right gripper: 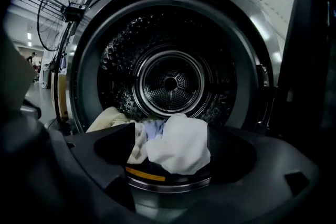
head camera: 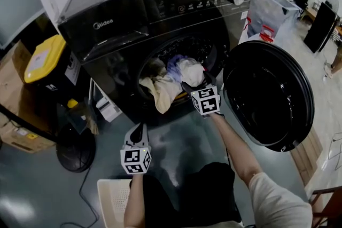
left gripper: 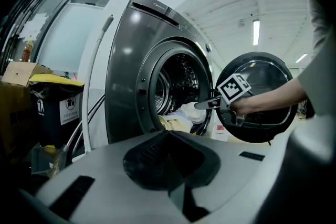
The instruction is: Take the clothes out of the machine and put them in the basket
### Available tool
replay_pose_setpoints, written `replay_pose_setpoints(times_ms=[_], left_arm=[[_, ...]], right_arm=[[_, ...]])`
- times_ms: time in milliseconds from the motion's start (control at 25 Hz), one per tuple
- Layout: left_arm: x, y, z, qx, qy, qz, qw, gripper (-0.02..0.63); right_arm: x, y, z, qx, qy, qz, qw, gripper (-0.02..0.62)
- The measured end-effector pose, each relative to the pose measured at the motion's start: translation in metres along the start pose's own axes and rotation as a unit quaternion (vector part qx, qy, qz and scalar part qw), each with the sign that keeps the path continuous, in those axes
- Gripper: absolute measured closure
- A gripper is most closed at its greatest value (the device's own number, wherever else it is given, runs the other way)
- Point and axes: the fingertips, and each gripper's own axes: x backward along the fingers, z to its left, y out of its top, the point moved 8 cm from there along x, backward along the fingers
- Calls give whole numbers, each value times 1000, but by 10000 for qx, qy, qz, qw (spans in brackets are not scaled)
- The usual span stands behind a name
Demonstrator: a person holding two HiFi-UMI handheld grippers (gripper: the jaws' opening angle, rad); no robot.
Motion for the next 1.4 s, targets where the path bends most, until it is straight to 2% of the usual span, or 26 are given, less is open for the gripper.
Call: replay_pose_setpoints(times_ms=[200, 320, 520, 680, 840, 1200, 1280, 1360, 1400], left_arm=[[2, 0, -1, -6, 7, -3, 10000, 586], [3, -1, 3, -13, 50, 14, 10000, 586], [6, -3, 6, -12, 121, 27, 9999, 586], [9, -4, 10, -25, 174, 60, 9998, 586], [10, -8, 11, -40, 202, 94, 9997, 586], [16, -11, 18, -29, 321, 122, 9994, 586], [19, -9, 21, -16, 360, 96, 9993, 586], [21, -9, 23, 6, 394, 82, 9992, 588], [21, -10, 23, 16, 403, 83, 9992, 586]], right_arm=[[-32, 5, -11, 79, -159, 214, 9996, 175], [-48, 8, -16, -64, -239, 274, 9993, 175], [-64, 3, -12, -151, -193, 422, 9988, 172], [-71, -16, -5, 125, -245, 635, 9976, 164], [-73, -29, 0, 291, -318, 587, 9973, 164], [-80, -37, 7, 943, -711, 779, 9899, 167], [-80, -35, 6, 953, -712, 771, 9899, 189], [-79, -35, 5, 939, -713, 726, 9904, 255], [-79, -35, 4, 936, -709, 700, 9906, 266]])
